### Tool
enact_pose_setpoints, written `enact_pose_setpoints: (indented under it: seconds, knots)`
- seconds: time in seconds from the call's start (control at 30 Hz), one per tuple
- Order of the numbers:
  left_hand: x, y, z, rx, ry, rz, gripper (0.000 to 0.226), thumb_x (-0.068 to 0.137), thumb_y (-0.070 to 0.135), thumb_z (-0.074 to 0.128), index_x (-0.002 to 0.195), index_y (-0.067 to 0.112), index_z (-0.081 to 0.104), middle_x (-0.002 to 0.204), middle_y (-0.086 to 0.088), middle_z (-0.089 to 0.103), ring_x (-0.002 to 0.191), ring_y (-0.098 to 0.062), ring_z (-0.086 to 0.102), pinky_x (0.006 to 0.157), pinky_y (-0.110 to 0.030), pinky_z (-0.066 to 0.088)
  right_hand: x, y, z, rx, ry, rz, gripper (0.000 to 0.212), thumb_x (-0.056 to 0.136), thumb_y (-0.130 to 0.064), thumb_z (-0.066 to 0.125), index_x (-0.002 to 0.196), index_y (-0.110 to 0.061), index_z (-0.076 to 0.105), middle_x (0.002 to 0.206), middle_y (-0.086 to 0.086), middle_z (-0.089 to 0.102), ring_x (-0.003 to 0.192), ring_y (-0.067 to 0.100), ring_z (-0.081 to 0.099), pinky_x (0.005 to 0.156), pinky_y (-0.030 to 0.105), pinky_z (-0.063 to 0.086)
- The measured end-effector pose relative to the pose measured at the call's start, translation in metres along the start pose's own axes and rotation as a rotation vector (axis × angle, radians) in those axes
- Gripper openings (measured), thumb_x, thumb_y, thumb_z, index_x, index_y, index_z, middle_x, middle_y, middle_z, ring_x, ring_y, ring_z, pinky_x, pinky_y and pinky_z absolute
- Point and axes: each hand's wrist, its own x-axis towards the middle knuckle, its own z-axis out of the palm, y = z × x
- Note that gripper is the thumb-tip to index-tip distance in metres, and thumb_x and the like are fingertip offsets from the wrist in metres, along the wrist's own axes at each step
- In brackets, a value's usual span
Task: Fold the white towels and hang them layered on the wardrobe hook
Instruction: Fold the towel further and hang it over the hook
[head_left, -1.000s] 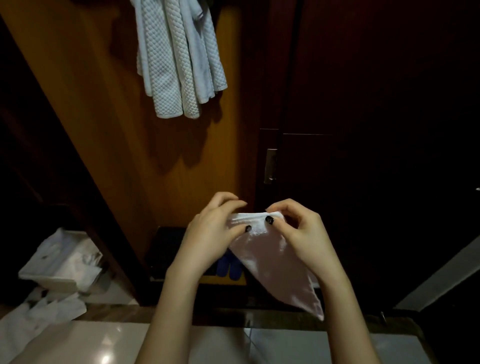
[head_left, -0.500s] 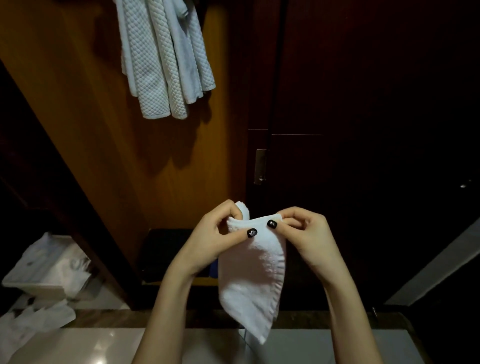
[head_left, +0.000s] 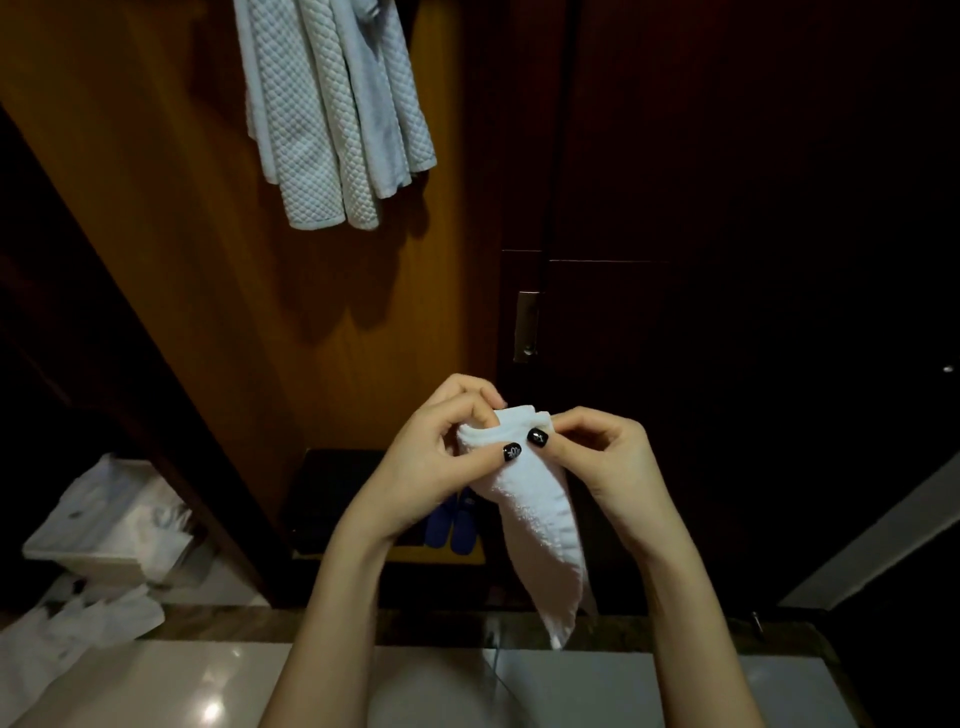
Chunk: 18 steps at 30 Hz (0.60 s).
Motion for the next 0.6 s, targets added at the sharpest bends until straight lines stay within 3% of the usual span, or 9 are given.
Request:
enact_pose_setpoints:
  seconds: [0.07,0.13,0.2,0.3,0.4,0.5,0.6]
  knots:
    - [0.002,-0.002,0.002,-0.011,0.059,0.027,0.016,0.075,0.025,0.072,0.067,0.023,0.058,0.105,0.015,0.059,0.100,-0.004,0.058,0.078,-0.015,0.044,0.001,0.001,0.002,0.001,0.041,-0.003,0.014,0.080,-0.020,0.075,0.082,-0.005,0.075,0.083,0.010,0.074,0.082,0.019,0.071,0.073,0.031,0.057]
    - [0.004,-0.006,0.005,-0.032,0.105,0.062,0.017,0.078,0.012,0.069,0.069,0.017,0.056,0.109,0.005,0.066,0.105,-0.010,0.062,0.080,-0.019,0.048,0.002,0.000,0.004,0.012,0.075,-0.011,0.016,0.080,-0.017,0.075,0.080,-0.002,0.072,0.081,0.014,0.071,0.080,0.022,0.068,0.073,0.037,0.056]
    - [0.006,-0.008,0.008,-0.074,0.144,0.071,0.016,0.080,0.007,0.066,0.071,0.014,0.056,0.108,0.000,0.070,0.104,-0.013,0.066,0.078,-0.020,0.050,0.003,0.000,0.007,0.014,0.106,-0.031,0.009,0.083,-0.012,0.075,0.078,-0.004,0.072,0.080,0.012,0.071,0.079,0.021,0.068,0.070,0.035,0.056]
    - [0.007,-0.009,0.007,-0.034,0.144,0.028,0.014,0.081,0.018,0.070,0.074,0.021,0.059,0.093,0.009,0.071,0.088,-0.004,0.065,0.070,-0.015,0.047,0.002,-0.001,0.011,0.033,0.168,-0.060,0.008,0.084,-0.009,0.074,0.076,-0.008,0.072,0.079,0.008,0.073,0.075,0.016,0.070,0.064,0.023,0.055]
    - [0.007,-0.010,0.001,0.114,0.078,-0.010,0.021,0.079,0.028,0.072,0.067,0.026,0.055,0.067,0.015,0.054,0.066,0.001,0.049,0.058,-0.016,0.037,0.001,-0.002,0.016,0.046,0.185,-0.059,0.010,0.084,-0.007,0.074,0.074,-0.007,0.071,0.078,0.008,0.072,0.073,0.012,0.069,0.062,0.022,0.054]
    - [0.005,-0.009,-0.004,0.154,0.069,-0.003,0.031,0.079,0.030,0.072,0.060,0.025,0.047,0.061,0.015,0.046,0.061,0.000,0.041,0.054,-0.018,0.031,0.000,-0.003,0.017,0.006,0.167,-0.055,0.012,0.084,-0.008,0.074,0.072,-0.009,0.070,0.079,0.007,0.071,0.075,0.013,0.068,0.062,0.021,0.054]
    - [0.004,-0.004,-0.001,0.159,0.088,0.032,0.032,0.081,0.030,0.068,0.063,0.022,0.043,0.062,0.016,0.046,0.060,0.002,0.041,0.053,-0.016,0.031,0.000,-0.003,0.019,-0.107,0.216,-0.082,0.014,0.084,-0.016,0.075,0.072,-0.011,0.069,0.078,0.005,0.069,0.079,0.022,0.067,0.065,0.030,0.055]
